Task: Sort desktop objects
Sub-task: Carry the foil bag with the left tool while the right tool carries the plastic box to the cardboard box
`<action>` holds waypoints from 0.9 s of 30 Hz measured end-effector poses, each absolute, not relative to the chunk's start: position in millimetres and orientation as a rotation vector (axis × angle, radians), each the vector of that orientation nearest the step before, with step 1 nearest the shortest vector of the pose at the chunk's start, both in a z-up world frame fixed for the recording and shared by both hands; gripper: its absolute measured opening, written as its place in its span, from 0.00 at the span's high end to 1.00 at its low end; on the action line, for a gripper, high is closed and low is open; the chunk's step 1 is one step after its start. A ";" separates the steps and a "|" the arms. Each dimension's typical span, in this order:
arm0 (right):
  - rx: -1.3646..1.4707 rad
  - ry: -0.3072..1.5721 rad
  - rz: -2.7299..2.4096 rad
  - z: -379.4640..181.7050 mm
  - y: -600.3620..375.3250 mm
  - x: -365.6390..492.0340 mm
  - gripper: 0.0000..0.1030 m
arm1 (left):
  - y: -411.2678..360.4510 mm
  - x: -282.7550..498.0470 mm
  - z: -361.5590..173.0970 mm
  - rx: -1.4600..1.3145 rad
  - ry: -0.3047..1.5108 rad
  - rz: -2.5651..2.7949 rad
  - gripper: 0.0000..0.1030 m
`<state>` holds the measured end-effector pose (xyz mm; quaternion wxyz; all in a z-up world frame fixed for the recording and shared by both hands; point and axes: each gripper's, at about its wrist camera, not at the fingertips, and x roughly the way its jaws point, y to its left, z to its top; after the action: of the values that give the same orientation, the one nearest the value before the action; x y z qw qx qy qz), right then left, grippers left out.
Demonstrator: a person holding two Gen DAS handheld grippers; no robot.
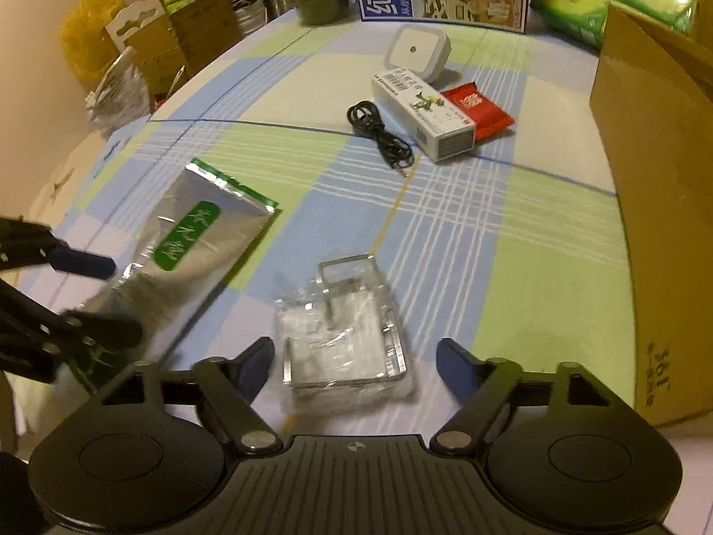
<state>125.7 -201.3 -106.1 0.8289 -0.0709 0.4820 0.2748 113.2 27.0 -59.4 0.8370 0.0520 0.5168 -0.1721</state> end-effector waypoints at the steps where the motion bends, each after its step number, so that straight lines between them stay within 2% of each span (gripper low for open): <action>1: -0.164 1.026 0.593 -107.8 -200.3 127.1 0.25 | 26.8 115.9 -59.4 0.110 1.093 -0.362 0.25; 4: -0.207 1.031 0.620 -112.8 -195.2 128.3 0.25 | 24.6 126.4 -61.9 0.109 1.096 -0.362 0.19; 7: -0.236 1.029 0.642 -115.6 -189.5 127.1 0.26 | 22.4 134.9 -68.3 0.113 1.110 -0.366 0.18; 10: -0.252 1.019 0.647 -116.3 -186.0 127.5 0.40 | 20.8 142.1 -75.2 0.119 1.127 -0.373 0.18; 13: -0.266 1.013 0.642 -115.8 -183.4 127.6 0.43 | 19.9 147.8 -80.2 0.118 1.147 -0.385 0.18; 24: -0.261 1.016 0.629 -115.0 -182.5 128.5 0.46 | 5.5 155.0 -87.5 0.183 1.211 -0.385 0.17; 26: -0.257 1.016 0.627 -114.8 -182.9 129.1 0.46 | 2.4 155.8 -87.5 0.202 1.217 -0.375 0.20; 27: -0.253 1.017 0.625 -114.8 -183.2 129.5 0.46 | 0.4 155.4 -87.1 0.224 1.215 -0.367 0.26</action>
<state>129.5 -183.2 -114.8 0.8196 -0.1187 0.4774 0.2937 155.4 0.4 -87.1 0.7995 0.1045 0.5663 -0.1711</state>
